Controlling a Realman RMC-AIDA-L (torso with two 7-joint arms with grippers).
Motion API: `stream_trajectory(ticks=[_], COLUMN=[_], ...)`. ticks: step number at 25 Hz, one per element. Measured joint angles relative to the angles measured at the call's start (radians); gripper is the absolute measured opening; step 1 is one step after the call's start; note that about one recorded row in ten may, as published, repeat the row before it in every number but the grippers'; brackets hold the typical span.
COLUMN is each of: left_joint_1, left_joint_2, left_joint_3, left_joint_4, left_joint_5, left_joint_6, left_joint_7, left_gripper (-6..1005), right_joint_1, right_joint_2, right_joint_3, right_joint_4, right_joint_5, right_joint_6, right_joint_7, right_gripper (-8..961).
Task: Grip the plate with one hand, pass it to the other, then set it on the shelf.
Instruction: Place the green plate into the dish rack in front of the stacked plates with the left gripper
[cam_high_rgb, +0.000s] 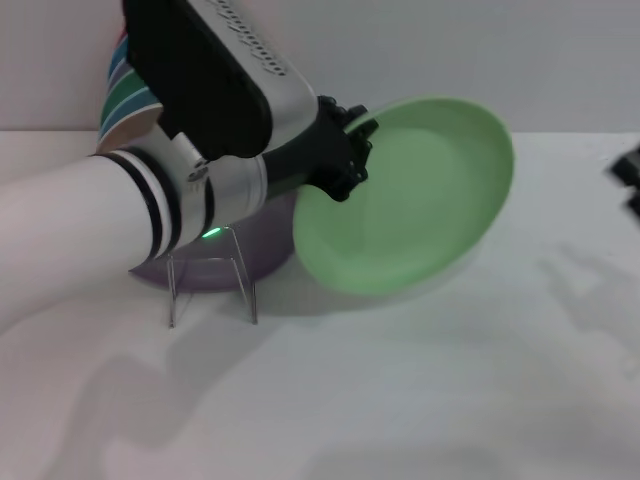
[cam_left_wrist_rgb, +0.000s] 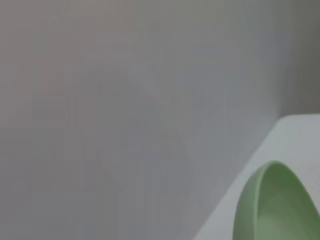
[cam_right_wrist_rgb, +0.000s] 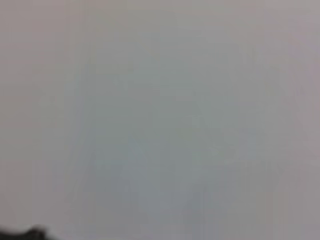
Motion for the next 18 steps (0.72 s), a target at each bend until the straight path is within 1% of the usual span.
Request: stream_trajectory(ticks=[2,3,4,5,6,7,8,9,10,11,12,13,14,15,16,17,18], left_joint_1=[0.045,0.045,0.087,0.087,0.117,0.164,0.164,0.182,0.197,0.203,0.208,0.208,0.208,0.208,0.198,0.182,0.182], left_joint_2=[0.002,0.002,0.004,0.004,0.005,0.014,0.014,0.021,0.036,0.047,0.065,0.065,0.087,0.087,0.124,0.123,0.123], left_joint_3=[0.013,0.013,0.042,0.042,0.074,0.149,0.149,0.193,0.247,0.283,0.332,0.332,0.387,0.387,0.47,0.481,0.481], left_joint_4=[-0.022,-0.022,-0.027,-0.027,-0.029,-0.031,-0.031,-0.032,-0.031,-0.026,-0.013,-0.013,0.016,0.016,0.109,0.265,0.265], left_joint_5=[-0.001,-0.001,-0.001,-0.001,-0.001,0.003,0.003,0.007,0.017,0.028,0.053,0.053,0.099,0.099,0.206,0.311,0.311], left_joint_6=[0.093,0.093,0.197,0.197,0.278,0.431,0.431,0.502,0.595,0.656,0.742,0.742,0.862,0.862,1.128,1.413,1.413], left_joint_7=[0.033,0.033,0.078,0.078,0.121,0.207,0.207,0.247,0.286,0.306,0.32,0.32,0.319,0.319,0.282,0.171,0.171], left_gripper=[110,105,99,94,88,87,87,86,86,85,85,85,84,84,84,84,84], right_joint_1=[-0.043,-0.043,-0.057,-0.057,-0.06,-0.059,-0.059,-0.053,-0.053,-0.048,-0.04,-0.04,-0.033,-0.033,-0.03,-0.025,-0.025], right_joint_2=[0.004,0.004,0.004,0.004,0.004,0.004,0.004,0.004,0.004,0.004,0.004,0.004,0.003,0.003,0.002,0.001,0.001], right_joint_3=[0.026,0.026,0.031,0.031,0.031,0.032,0.032,0.032,0.032,0.032,0.033,0.033,0.033,0.033,0.033,0.033,0.033], right_joint_4=[0.0,0.0,-0.015,-0.015,-0.026,-0.045,-0.045,-0.055,-0.055,-0.058,-0.062,-0.062,-0.063,-0.063,-0.065,-0.069,-0.069], right_joint_5=[0.087,0.087,0.152,0.152,0.176,0.204,0.204,0.208,0.208,0.208,0.209,0.209,0.21,0.21,0.21,0.21,0.21], right_joint_6=[0.042,0.042,0.047,0.047,0.046,0.04,0.04,0.032,0.032,0.028,0.02,0.02,0.015,0.015,0.014,0.013,0.013], right_joint_7=[0.003,0.003,0.003,0.003,0.002,0.0,0.0,-0.001,-0.001,-0.001,-0.001,-0.001,-0.002,-0.002,-0.002,-0.002,-0.002], right_gripper=[381,381,381,380,380,380,380,380,380,380,380,380,380,380,380,379,379])
